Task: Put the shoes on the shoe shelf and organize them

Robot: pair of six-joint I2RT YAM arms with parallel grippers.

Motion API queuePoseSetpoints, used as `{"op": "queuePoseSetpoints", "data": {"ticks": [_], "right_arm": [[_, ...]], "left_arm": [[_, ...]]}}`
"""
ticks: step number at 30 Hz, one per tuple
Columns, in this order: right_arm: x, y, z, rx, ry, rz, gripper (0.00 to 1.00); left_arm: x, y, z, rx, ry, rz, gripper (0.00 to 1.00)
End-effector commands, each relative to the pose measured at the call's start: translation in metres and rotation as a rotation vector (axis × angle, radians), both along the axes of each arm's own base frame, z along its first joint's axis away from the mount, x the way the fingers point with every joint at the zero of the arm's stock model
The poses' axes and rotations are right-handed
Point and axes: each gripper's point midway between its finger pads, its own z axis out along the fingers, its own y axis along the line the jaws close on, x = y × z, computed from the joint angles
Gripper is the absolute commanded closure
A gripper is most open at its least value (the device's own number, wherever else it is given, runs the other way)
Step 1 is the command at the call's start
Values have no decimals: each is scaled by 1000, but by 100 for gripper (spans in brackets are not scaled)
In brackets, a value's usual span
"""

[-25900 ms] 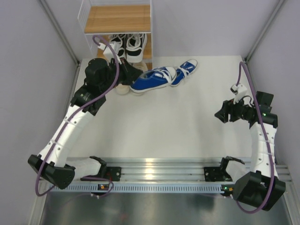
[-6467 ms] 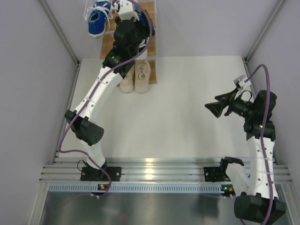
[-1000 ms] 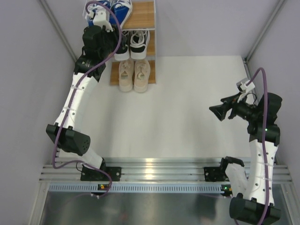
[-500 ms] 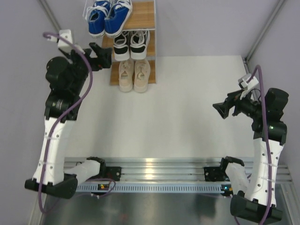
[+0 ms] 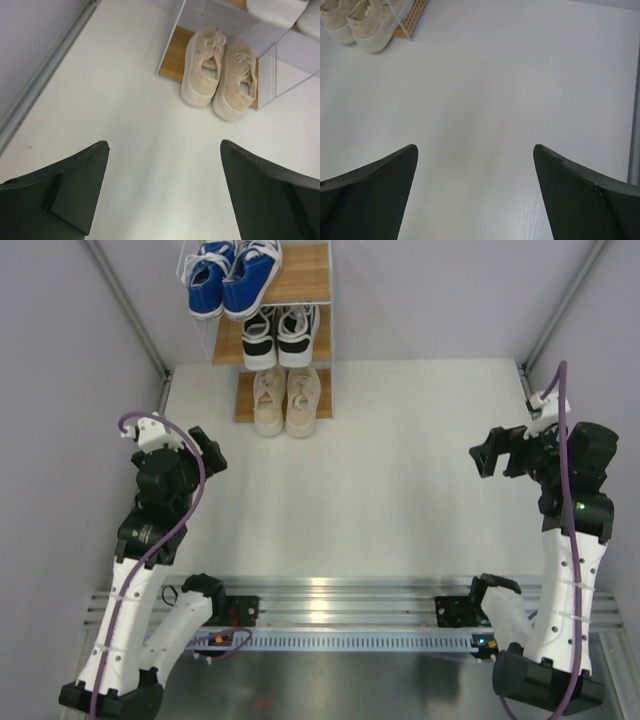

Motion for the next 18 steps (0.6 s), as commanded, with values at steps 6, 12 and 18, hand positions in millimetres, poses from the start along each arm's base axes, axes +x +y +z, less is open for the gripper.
{"op": "queuePoseSetpoints", "data": {"ticks": [6,12,18], "right_arm": [[5,-47,20,-52,-66,-297,1],[2,-94,2,-19,-10,-626,1],[0,-105,-4,-14,14,-703,1]], "left_arm": [[-28,-14,-41,-201,39,-18,2],[-38,-26,-50,-250,72,-71,2],[-45,-28,-52,-266,72,-84,2]]}}
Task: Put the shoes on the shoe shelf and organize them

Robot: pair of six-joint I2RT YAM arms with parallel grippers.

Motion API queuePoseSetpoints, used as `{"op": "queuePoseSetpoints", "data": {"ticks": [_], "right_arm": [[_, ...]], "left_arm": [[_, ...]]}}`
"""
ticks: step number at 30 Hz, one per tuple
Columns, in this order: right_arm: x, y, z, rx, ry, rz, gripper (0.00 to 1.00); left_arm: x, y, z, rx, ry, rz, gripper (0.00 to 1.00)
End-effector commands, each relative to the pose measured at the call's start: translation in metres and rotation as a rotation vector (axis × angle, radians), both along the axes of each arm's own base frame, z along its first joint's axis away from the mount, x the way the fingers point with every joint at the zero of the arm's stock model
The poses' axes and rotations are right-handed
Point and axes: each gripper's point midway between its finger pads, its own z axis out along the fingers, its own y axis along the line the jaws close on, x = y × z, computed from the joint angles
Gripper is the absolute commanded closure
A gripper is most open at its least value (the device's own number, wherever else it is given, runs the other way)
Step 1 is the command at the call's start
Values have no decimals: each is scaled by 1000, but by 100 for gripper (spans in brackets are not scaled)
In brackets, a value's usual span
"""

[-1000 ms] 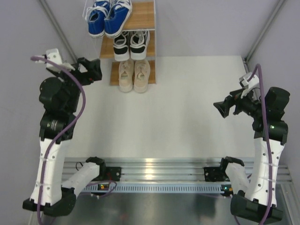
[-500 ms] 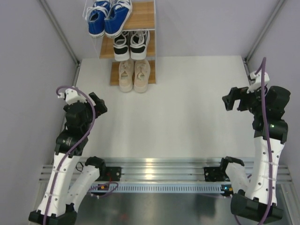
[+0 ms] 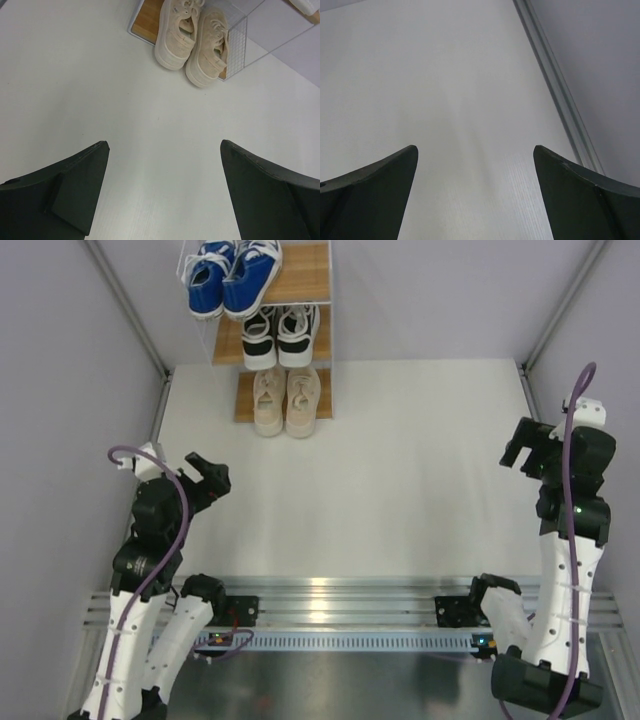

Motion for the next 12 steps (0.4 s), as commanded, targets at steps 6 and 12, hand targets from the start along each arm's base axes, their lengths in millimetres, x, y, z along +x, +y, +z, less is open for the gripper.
{"op": "queuePoseSetpoints", "data": {"ticks": [6,12], "right_arm": [[2,-19,-1,35,-12,-136,1],[8,-19,-6,39,-8,-128,0]], "left_arm": [[-8,-2,-4,-29,-1,-10,2],[-7,-2,-6,-23,7,-11,2]]}}
